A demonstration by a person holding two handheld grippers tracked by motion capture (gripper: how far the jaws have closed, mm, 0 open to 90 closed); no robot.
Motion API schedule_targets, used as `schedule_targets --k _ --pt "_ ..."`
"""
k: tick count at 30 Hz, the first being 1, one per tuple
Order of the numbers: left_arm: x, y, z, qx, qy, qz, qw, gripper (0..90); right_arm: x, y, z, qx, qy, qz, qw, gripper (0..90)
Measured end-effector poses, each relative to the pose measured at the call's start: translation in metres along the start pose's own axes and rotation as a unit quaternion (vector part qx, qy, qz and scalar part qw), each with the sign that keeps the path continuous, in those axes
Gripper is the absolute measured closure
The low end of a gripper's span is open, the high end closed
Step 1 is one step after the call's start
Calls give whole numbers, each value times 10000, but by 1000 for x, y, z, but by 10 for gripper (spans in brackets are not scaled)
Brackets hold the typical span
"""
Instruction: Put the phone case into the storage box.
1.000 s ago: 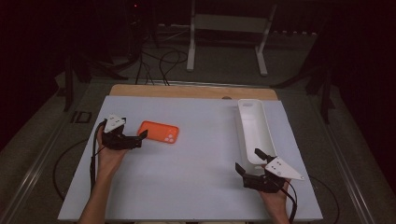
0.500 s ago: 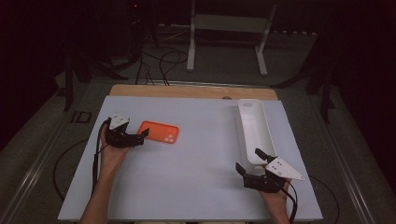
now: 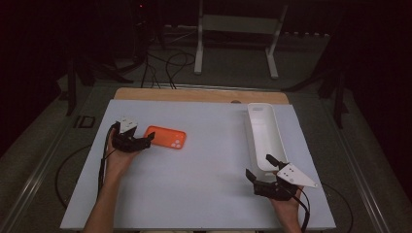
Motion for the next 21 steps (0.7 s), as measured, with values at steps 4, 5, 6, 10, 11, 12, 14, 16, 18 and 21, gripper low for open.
schedule_targets --k 4,5,6,10,11,12,14,16,18,21 --pt "1 -1 2 -16 -24 20 10000 357 0 0 0 0 0 -6 10000 93" --pt "1 -1 3 -30 -35 11 10000 385 1 0 0 13 -1 -6 10000 93" --pt "2 -1 4 -28 -40 4 10000 407 1 -1 0 14 2 -8 10000 92" --pt "3 -3 7 -16 -64 -64 10000 528 1 0 0 -1 2 -15 10000 93" --pt "4 -3 7 -3 -81 -83 9999 555 1 0 0 4 4 -3 10000 93" --pt "5 -4 8 14 -84 -103 9999 583 0 0 0 -1 0 -4 10000 93" --pt "6 -5 10 29 -96 -173 9998 630 0 0 0 1 0 5 10000 93" --pt "8 -8 11 73 -82 -227 9997 698 0 0 0 -6 -5 5 10000 93" --pt "7 -9 13 101 -109 -213 9997 718 0 0 0 -10 -2 -1 10000 93" --pt "8 -11 15 160 -104 -208 9996 745 0 0 0 -20 -6 -10 10000 93"
Point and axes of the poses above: each handheld gripper's, and its own axes: z roughly forward along the jaws, y roughly out of its top, x roughly to its left, the point moved 10 cm from there along z, roughly forward along the jaws, and after that the axes turned 8 degrees about -y, right-handed, at the moved point
